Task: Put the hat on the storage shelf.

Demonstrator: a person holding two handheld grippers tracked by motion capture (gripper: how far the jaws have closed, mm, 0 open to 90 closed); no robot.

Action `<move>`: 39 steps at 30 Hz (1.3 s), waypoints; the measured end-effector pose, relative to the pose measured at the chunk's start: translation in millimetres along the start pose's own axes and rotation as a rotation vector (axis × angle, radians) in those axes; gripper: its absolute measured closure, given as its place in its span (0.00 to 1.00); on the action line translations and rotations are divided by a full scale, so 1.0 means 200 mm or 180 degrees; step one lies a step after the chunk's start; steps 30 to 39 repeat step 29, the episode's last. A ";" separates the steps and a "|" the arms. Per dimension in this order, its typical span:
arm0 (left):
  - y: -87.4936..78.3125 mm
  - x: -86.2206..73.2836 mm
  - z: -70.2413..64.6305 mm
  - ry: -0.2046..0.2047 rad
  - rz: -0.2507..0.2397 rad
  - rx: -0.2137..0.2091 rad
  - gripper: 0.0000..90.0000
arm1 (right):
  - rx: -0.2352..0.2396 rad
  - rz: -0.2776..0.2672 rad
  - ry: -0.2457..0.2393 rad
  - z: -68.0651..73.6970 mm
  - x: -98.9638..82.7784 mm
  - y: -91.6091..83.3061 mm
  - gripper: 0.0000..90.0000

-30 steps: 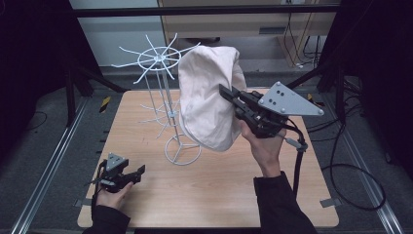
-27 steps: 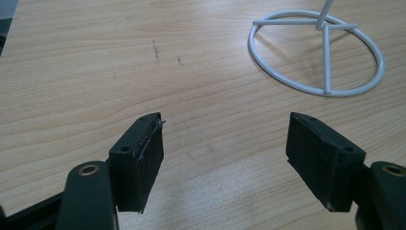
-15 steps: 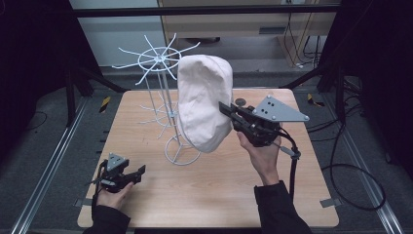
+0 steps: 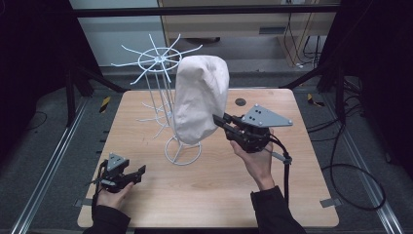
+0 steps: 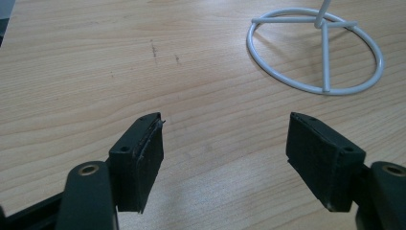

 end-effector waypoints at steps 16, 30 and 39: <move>0.00 0.00 0.00 0.0001 0.0005 0.0000 0.31 | -0.0448 0.0368 0.0268 -0.21 -0.36 -0.18 0.33; 0.00 0.00 -0.01 0.0005 -0.0004 -0.0019 0.29 | -0.0966 0.1035 0.0505 -0.48 -0.90 -0.28 0.18; 0.00 0.00 -0.01 0.0005 -0.0004 -0.0019 0.29 | -0.0966 0.1035 0.0505 -0.48 -0.90 -0.28 0.18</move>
Point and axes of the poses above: each handheld gripper's, and its own axes: y roughly forward along the jaws, x roughly out of its top, z roughly to its left, the point moved 8 cm from there along y, roughly forward along the jaws, and after that the axes turned 10 degrees about -x, right-handed, at the moved point
